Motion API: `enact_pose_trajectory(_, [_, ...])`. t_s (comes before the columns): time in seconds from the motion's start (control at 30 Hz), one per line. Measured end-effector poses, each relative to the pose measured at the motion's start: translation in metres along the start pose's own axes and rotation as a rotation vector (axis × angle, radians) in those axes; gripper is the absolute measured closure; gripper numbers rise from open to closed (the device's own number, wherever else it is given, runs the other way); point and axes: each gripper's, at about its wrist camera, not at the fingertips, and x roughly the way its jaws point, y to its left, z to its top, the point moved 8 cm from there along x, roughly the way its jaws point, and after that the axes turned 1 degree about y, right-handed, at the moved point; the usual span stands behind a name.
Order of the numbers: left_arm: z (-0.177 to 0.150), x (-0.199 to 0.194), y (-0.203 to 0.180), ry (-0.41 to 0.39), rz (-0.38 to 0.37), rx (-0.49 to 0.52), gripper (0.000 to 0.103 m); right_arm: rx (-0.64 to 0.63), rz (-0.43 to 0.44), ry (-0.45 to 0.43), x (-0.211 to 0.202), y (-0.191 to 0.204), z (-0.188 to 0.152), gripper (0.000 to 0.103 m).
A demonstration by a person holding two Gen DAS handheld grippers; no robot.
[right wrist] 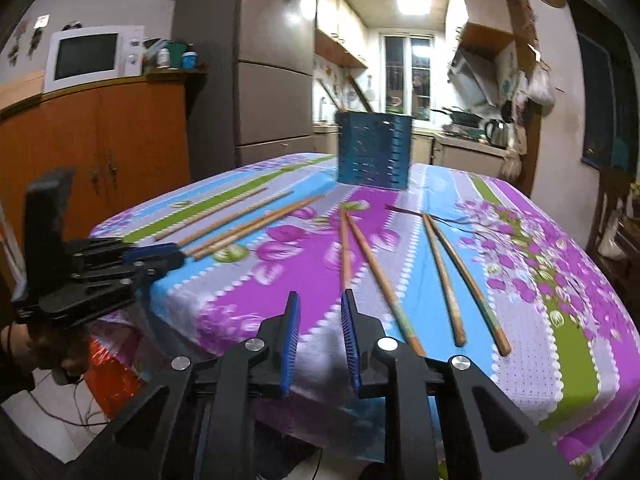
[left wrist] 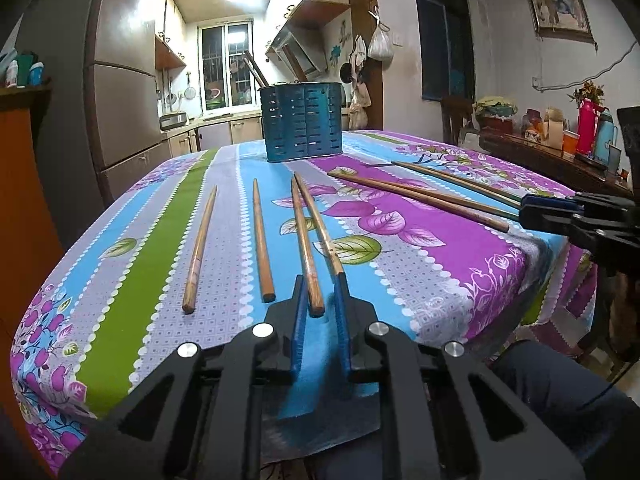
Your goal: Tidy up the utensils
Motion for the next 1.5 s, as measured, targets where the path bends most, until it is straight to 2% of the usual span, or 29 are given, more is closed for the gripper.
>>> enact_pose_trajectory(0.17, [0.001,0.000,0.000,0.000,0.000,0.000,0.091,0.008,-0.041,-0.023,-0.003,-0.019,0.002,0.081])
enact_pose_trajectory(0.3, [0.000,0.001,-0.001,0.000,-0.001,-0.002,0.091,0.024,-0.065,-0.008,-0.008,-0.045,-0.007,0.082])
enact_pose_trajectory(0.63, [0.000,0.001,0.001,-0.005,0.002,-0.019,0.091,0.039,0.021,0.019,-0.002,-0.054,-0.023,0.087])
enact_pose_trajectory(0.9, [-0.002,-0.001,0.000,-0.021,0.022,-0.023,0.090,0.008,0.063,-0.022,-0.004,-0.054,-0.027,0.087])
enact_pose_trajectory(0.97, [-0.002,-0.002,-0.001,-0.024,0.030,-0.024,0.090,0.007,0.063,-0.032,-0.004,-0.054,-0.027,0.094])
enact_pose_trajectory(1.0, [-0.001,-0.002,-0.001,-0.024,0.035,-0.026,0.091,0.014,0.063,-0.040,-0.005,-0.055,-0.027,0.094])
enact_pose_trajectory(1.03, [-0.001,-0.002,-0.001,-0.024,0.042,-0.027,0.097,0.016,0.062,-0.045,-0.005,-0.054,-0.027,0.095])
enact_pose_trajectory(1.1, [-0.001,-0.003,-0.001,-0.022,0.043,-0.031,0.097,0.032,0.065,-0.053,-0.005,-0.054,-0.027,0.095])
enact_pose_trajectory(1.33, [0.017,-0.019,0.000,-0.063,0.052,-0.023,0.097,0.020,0.068,-0.106,-0.026,-0.053,-0.004,0.095])
enact_pose_trajectory(1.5, [0.054,-0.040,0.002,-0.149,0.052,-0.001,0.097,-0.030,0.059,-0.177,-0.053,-0.051,0.038,0.095])
